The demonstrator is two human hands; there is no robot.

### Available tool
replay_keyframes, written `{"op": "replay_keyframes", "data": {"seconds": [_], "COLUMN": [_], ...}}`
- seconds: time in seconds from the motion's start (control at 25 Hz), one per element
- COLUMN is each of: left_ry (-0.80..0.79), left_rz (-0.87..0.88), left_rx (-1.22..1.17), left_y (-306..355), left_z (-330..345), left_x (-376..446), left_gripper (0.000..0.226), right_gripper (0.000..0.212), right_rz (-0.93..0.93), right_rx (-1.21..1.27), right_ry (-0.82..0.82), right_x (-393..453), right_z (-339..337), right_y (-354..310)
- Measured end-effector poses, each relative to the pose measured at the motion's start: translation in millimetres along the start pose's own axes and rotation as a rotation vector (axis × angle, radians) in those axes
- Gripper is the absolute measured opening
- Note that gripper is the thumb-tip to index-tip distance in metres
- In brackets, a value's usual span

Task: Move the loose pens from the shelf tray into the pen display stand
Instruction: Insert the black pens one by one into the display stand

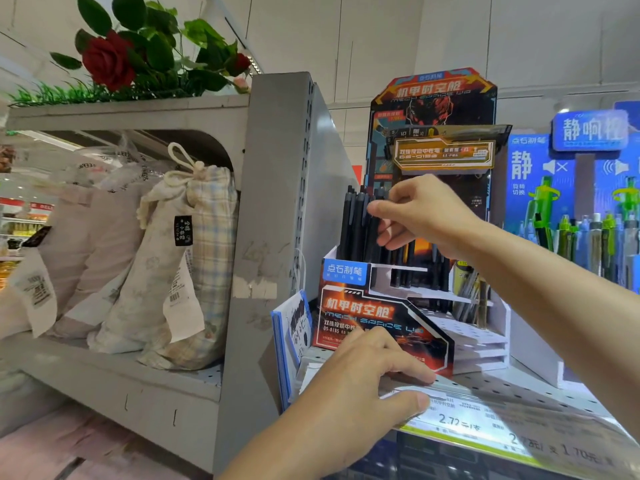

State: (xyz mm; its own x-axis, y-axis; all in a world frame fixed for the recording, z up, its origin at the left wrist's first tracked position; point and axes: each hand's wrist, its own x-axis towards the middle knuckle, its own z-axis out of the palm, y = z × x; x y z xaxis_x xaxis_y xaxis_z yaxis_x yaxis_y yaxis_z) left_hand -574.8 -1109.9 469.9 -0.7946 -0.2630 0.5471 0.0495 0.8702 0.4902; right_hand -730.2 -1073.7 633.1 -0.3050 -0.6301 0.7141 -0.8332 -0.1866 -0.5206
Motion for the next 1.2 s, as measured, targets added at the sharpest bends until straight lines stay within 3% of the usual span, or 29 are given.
{"op": "replay_keyframes", "data": {"seconds": [0.6, 0.92, 1.2], "left_ry": [0.033, 0.038, 0.155], "left_rz": [0.004, -0.019, -0.002], "left_rx": [-0.008, -0.034, -0.208], "left_y": [1, 2, 6], "left_z": [1, 2, 3], "left_x": [-2, -1, -2], "left_gripper": [0.023, 0.021, 0.016], "right_gripper": [0.028, 0.028, 0.031], "right_rz": [-0.021, -0.012, -0.003], "right_rx": [-0.162, -0.175, -0.267], "right_ry": [-0.104, -0.098, -0.016], "right_x": [-2, 1, -27], "right_z": [5, 5, -1], "right_y": [8, 8, -1]}}
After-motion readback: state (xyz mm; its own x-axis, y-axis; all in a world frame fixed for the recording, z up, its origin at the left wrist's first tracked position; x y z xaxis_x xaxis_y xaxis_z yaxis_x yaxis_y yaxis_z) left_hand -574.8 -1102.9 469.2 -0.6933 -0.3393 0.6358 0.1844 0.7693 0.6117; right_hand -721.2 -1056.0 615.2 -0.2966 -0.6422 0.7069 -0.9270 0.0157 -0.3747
